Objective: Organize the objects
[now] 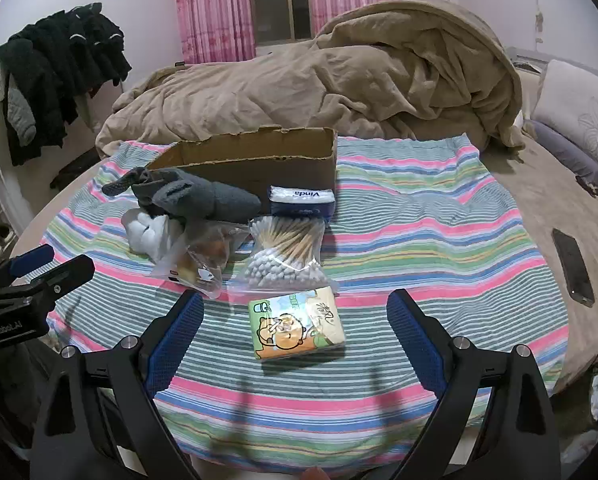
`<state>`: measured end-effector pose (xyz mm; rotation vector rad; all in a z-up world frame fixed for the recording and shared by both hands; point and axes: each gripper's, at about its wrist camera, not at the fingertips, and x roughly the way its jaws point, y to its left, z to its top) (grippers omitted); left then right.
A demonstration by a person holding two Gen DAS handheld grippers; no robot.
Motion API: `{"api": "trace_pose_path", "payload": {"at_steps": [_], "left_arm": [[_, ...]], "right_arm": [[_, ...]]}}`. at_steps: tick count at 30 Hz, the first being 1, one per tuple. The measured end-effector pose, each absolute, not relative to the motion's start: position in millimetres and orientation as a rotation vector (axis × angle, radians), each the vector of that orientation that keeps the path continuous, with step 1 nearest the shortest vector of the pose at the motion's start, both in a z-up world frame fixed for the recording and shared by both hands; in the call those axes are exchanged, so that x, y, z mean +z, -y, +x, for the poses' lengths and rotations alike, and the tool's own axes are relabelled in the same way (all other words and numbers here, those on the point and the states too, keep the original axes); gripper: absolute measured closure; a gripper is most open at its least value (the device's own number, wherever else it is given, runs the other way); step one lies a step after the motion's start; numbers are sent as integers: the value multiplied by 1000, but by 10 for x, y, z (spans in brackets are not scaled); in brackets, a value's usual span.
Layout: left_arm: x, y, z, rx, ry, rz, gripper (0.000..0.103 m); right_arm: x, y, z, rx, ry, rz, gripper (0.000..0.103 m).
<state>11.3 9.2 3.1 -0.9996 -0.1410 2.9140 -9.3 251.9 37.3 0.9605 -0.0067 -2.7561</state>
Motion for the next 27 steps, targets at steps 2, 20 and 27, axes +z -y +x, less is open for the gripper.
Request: {"api": "trace_pose_path", "payload": {"at_steps": [2,20,27], "left_arm": [[27,-92,113,2908,144,-997,1],[-81,-52,73,2924,169,-1020,1],[-101,-61,70,2919,144,-1026,1]], "right_arm": [[371,-2517,-96,-2757,5,962,8],[365,-2510,-91,-2747,-3,964,8],[335,-2521,-111,-2749,-4,968,8]]}}
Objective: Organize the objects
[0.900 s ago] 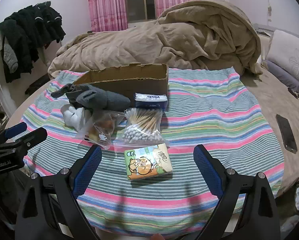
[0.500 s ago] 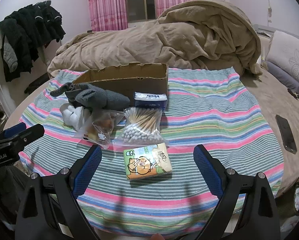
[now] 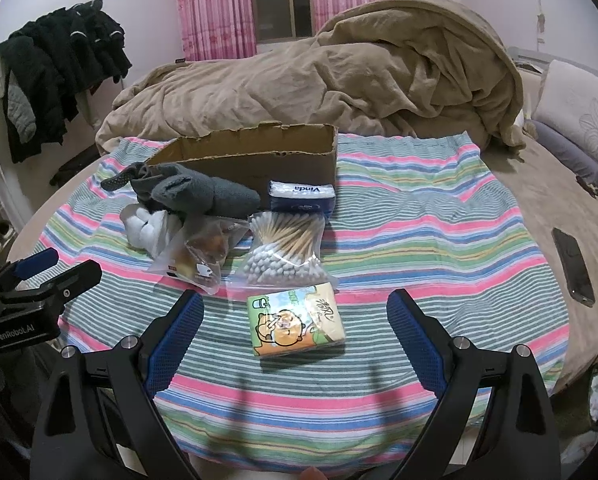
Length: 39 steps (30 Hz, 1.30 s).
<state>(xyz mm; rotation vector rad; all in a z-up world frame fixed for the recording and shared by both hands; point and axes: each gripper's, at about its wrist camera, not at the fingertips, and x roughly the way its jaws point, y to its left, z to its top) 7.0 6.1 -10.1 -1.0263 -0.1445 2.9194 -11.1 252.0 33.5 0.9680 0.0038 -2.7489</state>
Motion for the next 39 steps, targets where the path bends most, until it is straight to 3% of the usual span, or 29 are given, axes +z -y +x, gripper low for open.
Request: {"api": "trace_pose_path", "payload": {"at_steps": [39], "left_arm": [[-129,-74,57,2910,143,-1043,1]], "right_arm": [[300,-2460,-81,-2744,-17,977,8]]}}
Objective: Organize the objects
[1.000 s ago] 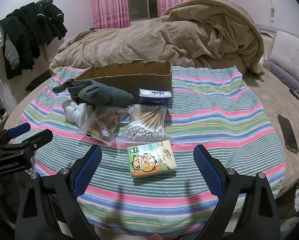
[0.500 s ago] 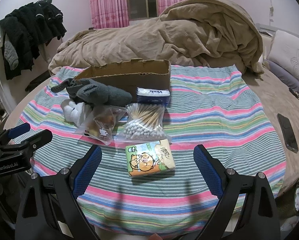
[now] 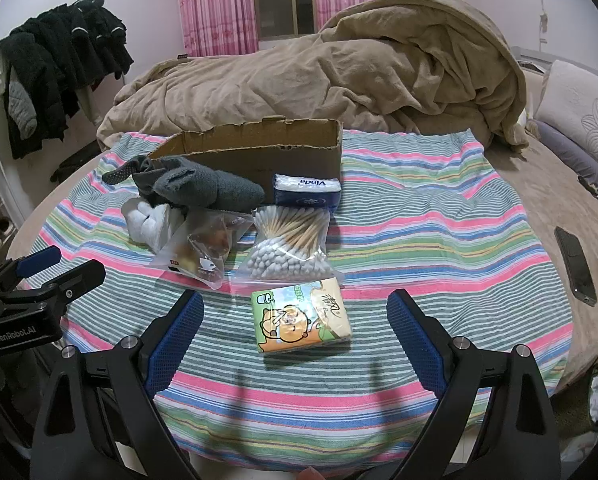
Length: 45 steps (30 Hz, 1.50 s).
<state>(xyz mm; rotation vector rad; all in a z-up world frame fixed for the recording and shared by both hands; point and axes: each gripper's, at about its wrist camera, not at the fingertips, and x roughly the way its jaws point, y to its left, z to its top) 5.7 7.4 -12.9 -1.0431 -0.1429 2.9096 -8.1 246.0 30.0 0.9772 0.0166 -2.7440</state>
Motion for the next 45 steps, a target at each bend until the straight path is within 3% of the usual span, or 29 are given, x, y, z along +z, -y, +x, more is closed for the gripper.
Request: {"api": "trace_pose_path", "payload": {"at_steps": [33,45], "left_arm": [[-254,-118,-62,2900,124,-1053,1],[-382,-263,-316,2869,65,-1017,1]], "right_arm": [[195,-2475,-200,-2754,-24,1004,8],[31,-2345,-337,-2767,-111,1057,8]]}}
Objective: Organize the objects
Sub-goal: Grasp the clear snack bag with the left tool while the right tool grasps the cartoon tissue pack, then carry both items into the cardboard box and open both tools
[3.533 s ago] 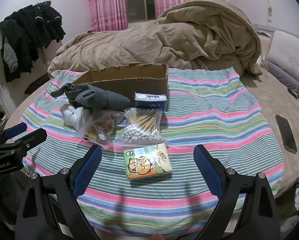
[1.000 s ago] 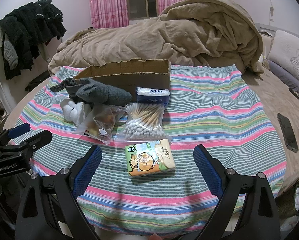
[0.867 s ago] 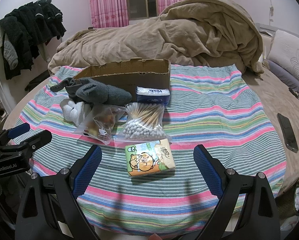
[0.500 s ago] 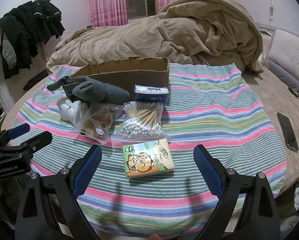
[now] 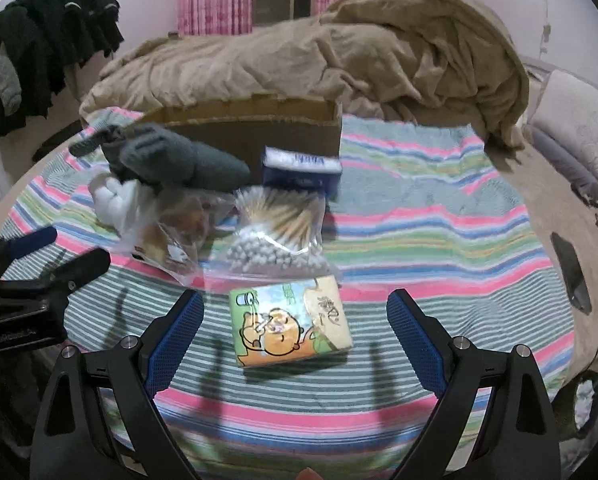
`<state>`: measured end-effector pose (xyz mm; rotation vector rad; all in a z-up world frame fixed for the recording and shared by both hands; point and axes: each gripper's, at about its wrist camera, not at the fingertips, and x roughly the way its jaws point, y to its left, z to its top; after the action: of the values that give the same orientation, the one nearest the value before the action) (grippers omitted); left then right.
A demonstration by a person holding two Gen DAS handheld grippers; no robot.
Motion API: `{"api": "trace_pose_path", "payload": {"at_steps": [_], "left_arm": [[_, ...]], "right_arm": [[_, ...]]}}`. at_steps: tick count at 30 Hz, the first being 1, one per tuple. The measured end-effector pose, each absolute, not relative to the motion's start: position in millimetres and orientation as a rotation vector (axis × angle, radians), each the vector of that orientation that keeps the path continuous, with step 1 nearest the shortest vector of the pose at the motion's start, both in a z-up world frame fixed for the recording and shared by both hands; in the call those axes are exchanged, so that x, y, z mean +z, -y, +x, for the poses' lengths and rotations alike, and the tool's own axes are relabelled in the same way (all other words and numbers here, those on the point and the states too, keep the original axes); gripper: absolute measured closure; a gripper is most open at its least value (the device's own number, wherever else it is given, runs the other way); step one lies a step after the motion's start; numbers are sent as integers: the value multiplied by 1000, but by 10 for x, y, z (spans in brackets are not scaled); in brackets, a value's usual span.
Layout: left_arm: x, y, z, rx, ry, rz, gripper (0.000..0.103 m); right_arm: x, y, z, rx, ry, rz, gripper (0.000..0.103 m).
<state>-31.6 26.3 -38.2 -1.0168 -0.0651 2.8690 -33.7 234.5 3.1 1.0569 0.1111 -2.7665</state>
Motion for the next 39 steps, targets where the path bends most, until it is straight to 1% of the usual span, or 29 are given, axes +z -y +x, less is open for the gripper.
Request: {"api": "trace_pose_path", "payload": {"at_steps": [3,6,9,11,13,14,15,16,17,19,20,22,24,27,33,39], "left_arm": [[-392,-279,-384,2808,136,-1037,1],[-407,-329,-452,2804,131,-1035,1],[-401,-395,-527,2750,175,-1034,1],[-391,-469,-547,2744,155,-1026,2],[-376,-540,-570,2724,160,-1016,4],[-366,-575,-589,2721,155,-1011,6],[-360,-611,-602,2718,143,-1006,9],[-359,-653,-620,2717,128,-1004,10],[-362,-697,-649,2716,109,-1004,12],[-399,-761,-732,2710,78,-1023,25],[-421,-779,-771,2702,77,-1034,28],[-457,-811,-834,2676,85,-1050,45],[-476,-840,-834,2648,93,-1057,53],[-456,-878,-774,2659,64,-1042,54],[-289,-787,-574,2667,133,-999,56],[-57,-741,-320,2675,133,-939,57]], "right_arm": [[-6,-2332,-376,-2771,-134,1063,8],[-56,-2347,-405,-2753,-112,1086,8],[-128,-2371,-467,-2749,-111,1129,9],[-157,-2394,-491,-2739,-96,1132,10],[-197,-2413,-522,-2738,-94,1159,14],[-209,-2424,-533,-2727,-81,1165,21],[-223,-2432,-540,-2715,-74,1163,26],[-240,-2435,-546,-2710,-78,1168,29],[-261,-2435,-554,-2704,-81,1184,35],[-268,-2442,-546,-2695,-73,1180,35],[-266,-2450,-541,-2692,-71,1173,35],[-252,-2475,-529,-2686,-54,1175,35],[-225,-2500,-503,-2694,-51,1155,36],[-206,-2563,-481,-2706,-36,1150,36],[-11,-2693,-402,-2734,22,1075,36],[268,-2733,-339,-2740,68,987,36]]}}
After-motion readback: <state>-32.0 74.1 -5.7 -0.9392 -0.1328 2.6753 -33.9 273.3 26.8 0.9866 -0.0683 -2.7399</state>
